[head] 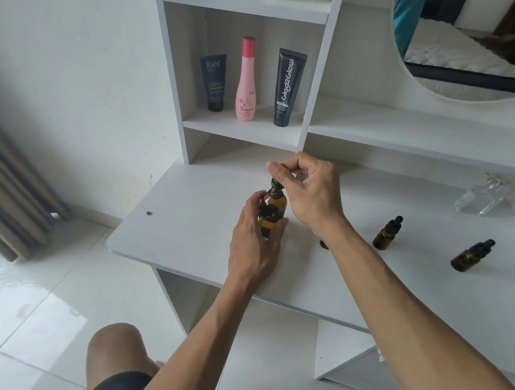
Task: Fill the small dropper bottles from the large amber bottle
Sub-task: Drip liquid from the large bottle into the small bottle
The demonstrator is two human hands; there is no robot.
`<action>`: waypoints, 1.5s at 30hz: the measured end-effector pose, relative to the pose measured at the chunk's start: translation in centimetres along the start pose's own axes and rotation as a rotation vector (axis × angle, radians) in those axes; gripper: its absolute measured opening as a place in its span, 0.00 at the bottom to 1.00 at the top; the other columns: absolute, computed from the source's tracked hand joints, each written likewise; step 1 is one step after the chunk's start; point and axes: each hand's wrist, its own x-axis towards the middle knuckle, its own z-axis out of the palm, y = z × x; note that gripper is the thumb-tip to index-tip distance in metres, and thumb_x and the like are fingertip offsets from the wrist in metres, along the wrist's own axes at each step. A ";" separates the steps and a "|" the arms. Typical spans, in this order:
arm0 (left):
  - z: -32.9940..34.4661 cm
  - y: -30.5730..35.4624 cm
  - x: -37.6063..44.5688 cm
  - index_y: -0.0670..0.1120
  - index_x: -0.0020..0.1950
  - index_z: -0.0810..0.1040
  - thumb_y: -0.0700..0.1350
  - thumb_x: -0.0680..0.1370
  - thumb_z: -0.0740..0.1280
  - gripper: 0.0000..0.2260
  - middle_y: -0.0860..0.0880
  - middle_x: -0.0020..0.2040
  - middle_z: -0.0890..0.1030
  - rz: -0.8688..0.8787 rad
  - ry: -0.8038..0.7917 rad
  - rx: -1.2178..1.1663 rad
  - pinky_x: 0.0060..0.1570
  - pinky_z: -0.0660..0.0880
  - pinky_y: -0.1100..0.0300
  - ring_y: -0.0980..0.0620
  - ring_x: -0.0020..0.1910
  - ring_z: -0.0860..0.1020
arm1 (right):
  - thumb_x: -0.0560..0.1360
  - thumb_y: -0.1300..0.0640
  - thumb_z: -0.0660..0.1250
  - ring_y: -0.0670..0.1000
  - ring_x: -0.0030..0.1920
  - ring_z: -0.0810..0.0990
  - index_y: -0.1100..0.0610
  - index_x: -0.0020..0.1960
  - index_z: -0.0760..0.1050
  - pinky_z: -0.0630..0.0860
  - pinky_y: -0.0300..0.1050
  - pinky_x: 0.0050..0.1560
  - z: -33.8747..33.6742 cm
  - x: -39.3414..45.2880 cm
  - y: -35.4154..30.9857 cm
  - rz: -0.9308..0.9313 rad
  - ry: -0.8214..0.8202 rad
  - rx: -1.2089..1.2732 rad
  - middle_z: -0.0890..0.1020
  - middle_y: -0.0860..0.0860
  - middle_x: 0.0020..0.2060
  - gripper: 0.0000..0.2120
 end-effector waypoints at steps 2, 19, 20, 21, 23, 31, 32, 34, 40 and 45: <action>0.0 0.0 0.0 0.58 0.72 0.66 0.50 0.80 0.70 0.23 0.55 0.62 0.80 -0.001 0.000 0.000 0.50 0.79 0.57 0.69 0.51 0.77 | 0.74 0.52 0.75 0.41 0.38 0.80 0.58 0.39 0.83 0.81 0.49 0.47 0.1 -0.1 0.1 0.006 0.003 -0.002 0.84 0.45 0.33 0.10; -0.1 0.1 -0.1 0.58 0.71 0.66 0.49 0.80 0.70 0.22 0.57 0.61 0.78 0.014 -0.015 -0.007 0.52 0.79 0.51 0.67 0.45 0.79 | 0.74 0.55 0.75 0.49 0.36 0.85 0.60 0.42 0.82 0.79 0.37 0.39 -0.7 0.1 -1.3 0.040 0.021 0.178 0.85 0.55 0.36 0.08; -0.1 0.1 -0.1 0.58 0.71 0.66 0.49 0.80 0.70 0.22 0.57 0.60 0.78 0.015 -0.013 -0.007 0.52 0.79 0.51 0.67 0.45 0.79 | 0.74 0.55 0.75 0.52 0.38 0.86 0.59 0.42 0.82 0.80 0.39 0.39 -0.9 0.3 -1.6 0.037 0.028 0.193 0.85 0.56 0.36 0.08; -0.1 0.1 -0.1 0.59 0.70 0.66 0.49 0.80 0.70 0.22 0.58 0.60 0.78 0.017 -0.010 -0.008 0.53 0.79 0.51 0.67 0.46 0.79 | 0.75 0.55 0.75 0.54 0.40 0.86 0.59 0.43 0.82 0.82 0.43 0.39 -1.1 0.5 -1.9 0.034 0.033 0.207 0.86 0.56 0.37 0.08; -0.1 0.1 -0.1 0.59 0.70 0.66 0.49 0.80 0.70 0.21 0.59 0.59 0.78 0.016 -0.010 -0.009 0.54 0.79 0.52 0.67 0.47 0.78 | 0.75 0.56 0.75 0.57 0.41 0.86 0.61 0.44 0.82 0.84 0.51 0.43 -1.5 0.7 -2.5 0.020 0.044 0.237 0.85 0.58 0.37 0.08; 0.0 0.0 0.0 0.59 0.70 0.67 0.49 0.80 0.70 0.22 0.62 0.60 0.76 0.006 -0.009 -0.009 0.57 0.78 0.52 0.68 0.50 0.77 | 0.75 0.56 0.75 0.55 0.41 0.87 0.58 0.46 0.82 0.85 0.55 0.44 -3.0 1.4 -4.0 0.002 0.106 0.332 0.85 0.60 0.41 0.05; 0.0 0.0 0.0 0.59 0.70 0.67 0.49 0.80 0.70 0.22 0.62 0.60 0.76 0.009 -0.009 -0.008 0.57 0.78 0.53 0.66 0.50 0.77 | 0.75 0.56 0.75 0.55 0.41 0.87 0.57 0.45 0.81 0.85 0.55 0.44 -3.2 1.4 -4.1 0.000 0.119 0.339 0.85 0.60 0.41 0.05; 0.0 0.0 0.1 0.59 0.70 0.67 0.49 0.80 0.71 0.22 0.61 0.59 0.76 0.015 -0.007 -0.006 0.55 0.78 0.56 0.66 0.49 0.77 | 0.75 0.57 0.74 0.55 0.40 0.87 0.57 0.44 0.81 0.85 0.55 0.44 -3.6 1.4 -4.3 0.005 0.152 0.362 0.85 0.56 0.39 0.05; 0.1 -0.1 0.1 0.58 0.70 0.68 0.48 0.80 0.71 0.22 0.60 0.59 0.78 0.017 -0.006 -0.021 0.48 0.71 0.74 0.69 0.51 0.77 | 0.75 0.57 0.74 0.57 0.39 0.87 0.62 0.45 0.81 0.84 0.48 0.41 -5.5 1.3 -4.2 0.018 0.226 0.386 0.85 0.60 0.42 0.08; 0.1 -0.1 0.1 0.57 0.70 0.68 0.47 0.79 0.71 0.22 0.58 0.59 0.79 0.020 0.007 -0.038 0.46 0.71 0.77 0.57 0.53 0.80 | 0.75 0.55 0.74 0.55 0.39 0.87 0.61 0.46 0.81 0.83 0.47 0.40 -7.3 0.9 -3.1 0.033 0.263 0.376 0.85 0.58 0.42 0.09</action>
